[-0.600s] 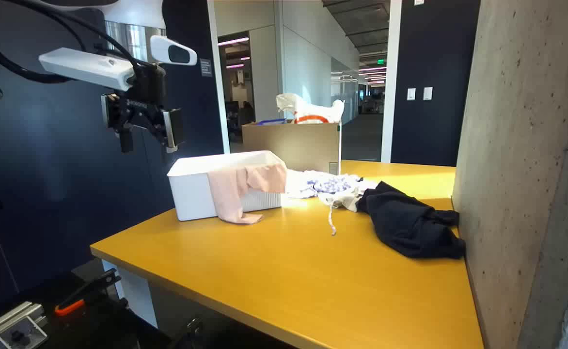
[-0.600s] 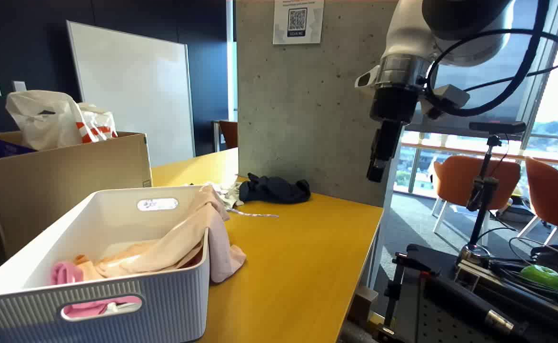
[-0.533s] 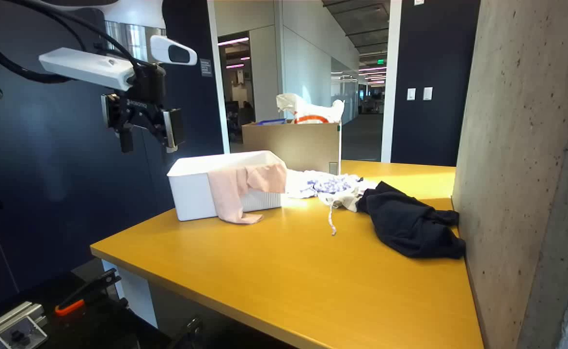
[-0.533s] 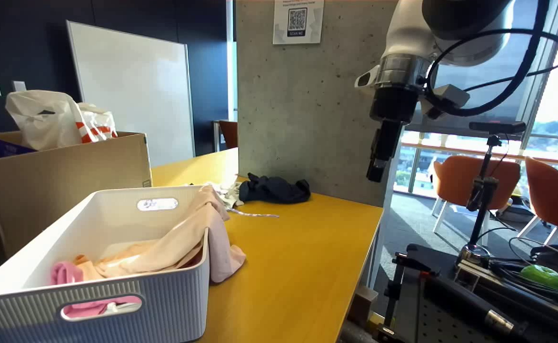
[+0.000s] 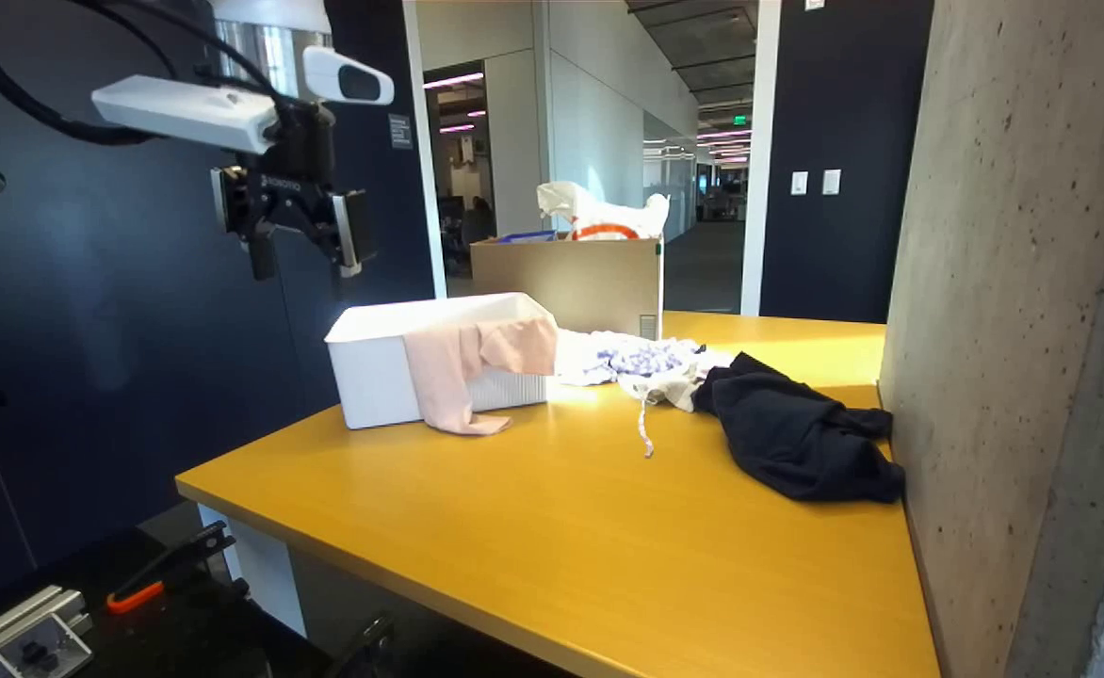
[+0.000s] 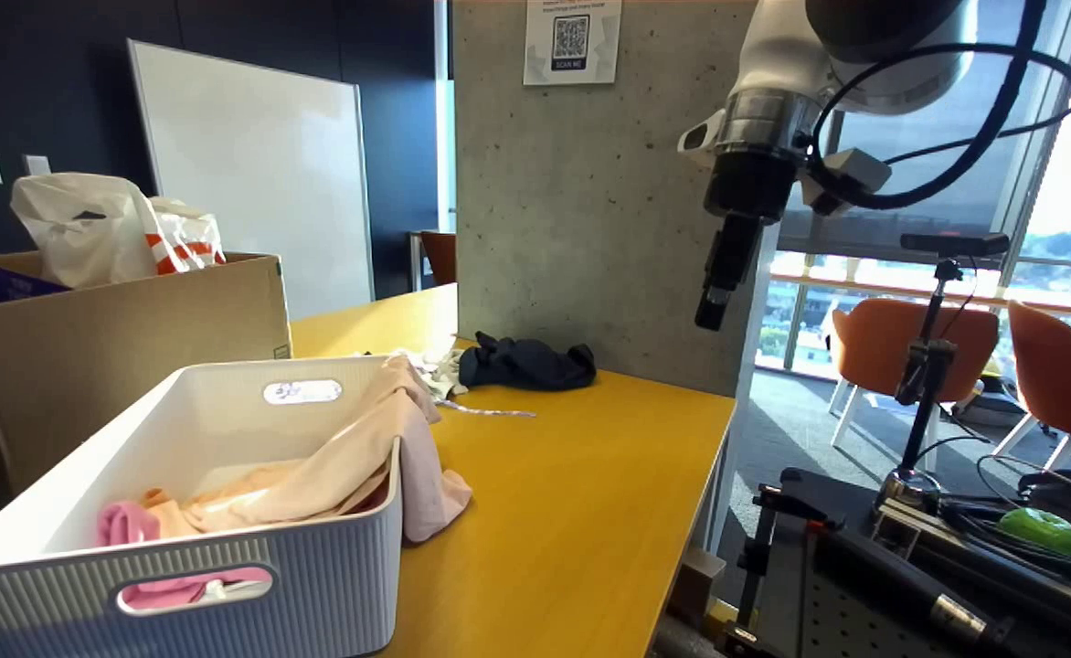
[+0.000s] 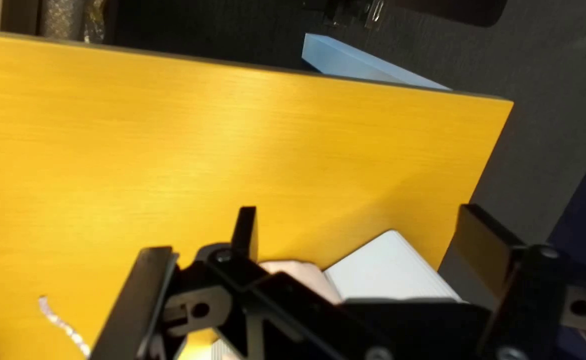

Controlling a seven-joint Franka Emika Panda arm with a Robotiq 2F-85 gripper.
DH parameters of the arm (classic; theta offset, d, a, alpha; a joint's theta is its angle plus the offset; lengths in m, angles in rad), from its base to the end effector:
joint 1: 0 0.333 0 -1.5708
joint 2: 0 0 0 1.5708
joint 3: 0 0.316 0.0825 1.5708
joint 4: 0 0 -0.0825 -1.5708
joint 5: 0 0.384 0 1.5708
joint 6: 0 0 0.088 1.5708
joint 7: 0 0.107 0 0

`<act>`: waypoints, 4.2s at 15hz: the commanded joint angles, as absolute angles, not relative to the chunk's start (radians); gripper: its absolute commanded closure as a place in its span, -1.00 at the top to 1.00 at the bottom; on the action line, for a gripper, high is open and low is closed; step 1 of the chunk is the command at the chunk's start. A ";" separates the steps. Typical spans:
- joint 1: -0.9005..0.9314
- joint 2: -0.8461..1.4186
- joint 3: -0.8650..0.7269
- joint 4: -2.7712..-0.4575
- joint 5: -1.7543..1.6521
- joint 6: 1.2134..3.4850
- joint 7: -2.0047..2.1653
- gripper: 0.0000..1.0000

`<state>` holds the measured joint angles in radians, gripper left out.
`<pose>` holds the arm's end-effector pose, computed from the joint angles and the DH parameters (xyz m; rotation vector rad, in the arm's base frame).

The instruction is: Put the peach t-shirt on the table.

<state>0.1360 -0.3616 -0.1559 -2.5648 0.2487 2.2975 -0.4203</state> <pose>0.4222 -0.0025 0.3981 -2.8884 -0.3631 -0.1997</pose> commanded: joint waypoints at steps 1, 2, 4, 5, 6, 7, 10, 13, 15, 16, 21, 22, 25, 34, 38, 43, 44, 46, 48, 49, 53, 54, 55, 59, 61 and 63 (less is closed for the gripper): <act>0.087 -0.261 -0.157 -2.342 0.177 2.254 -0.458 1.00; 0.095 -0.221 -0.173 -2.285 0.154 2.269 -0.471 1.00; 0.077 -0.136 -0.173 -2.162 0.150 2.232 -0.537 1.00; 0.077 -0.089 -0.177 -2.103 0.177 2.202 -0.585 1.00; 0.070 -0.041 -0.176 -2.044 0.195 2.156 -0.639 1.00; 0.058 0.013 -0.167 -1.985 0.201 2.120 -0.683 1.00; 0.002 0.168 -0.136 -1.814 0.175 2.045 -0.768 1.00; -0.047 0.313 -0.102 -1.646 0.138 2.032 -0.797 1.00; -0.068 0.408 -0.083 -1.536 0.086 2.048 -0.801 1.00; -0.078 0.452 -0.070 -1.482 0.070 2.045 -0.814 1.00; -0.106 0.587 -0.001 -1.241 0.036 1.901 -0.888 1.00; -0.104 0.541 -0.005 -1.360 0.044 2.004 -0.854 1.00; -0.103 0.572 0.003 -1.282 0.042 1.937 -0.863 1.00; -0.081 0.756 0.092 -1.240 0.068 2.191 -0.885 1.00; -0.049 0.784 0.142 -1.351 0.067 2.374 -0.849 1.00; -0.022 0.843 0.178 -1.438 0.046 2.597 -0.829 1.00; -0.020 0.841 0.179 -1.467 0.041 2.639 -0.821 1.00; -0.027 0.834 0.182 -1.539 0.036 2.753 -0.815 1.00; -0.039 0.822 0.190 -1.612 0.026 2.862 -0.815 0.50; -0.042 0.822 0.190 -1.640 0.016 2.915 -0.813 0.45; -0.031 0.821 0.155 -1.724 -0.069 3.111 -0.766 -0.16; -0.032 0.822 0.149 -1.732 -0.094 3.147 -0.751 -0.33; -0.026 0.822 0.135 -1.740 -0.117 3.178 -0.729 -0.46; 0.020 0.814 0.044 -1.759 -0.201 3.277 -0.632 -0.99; 0.023 0.826 0.025 -1.737 -0.239 3.285 -0.603 -1.00; 0.016 0.830 0.025 -1.726 -0.273 3.282 -0.582 -0.98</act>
<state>0.0085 0.8434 0.0467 -1.7250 -0.2098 3.2654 -0.6416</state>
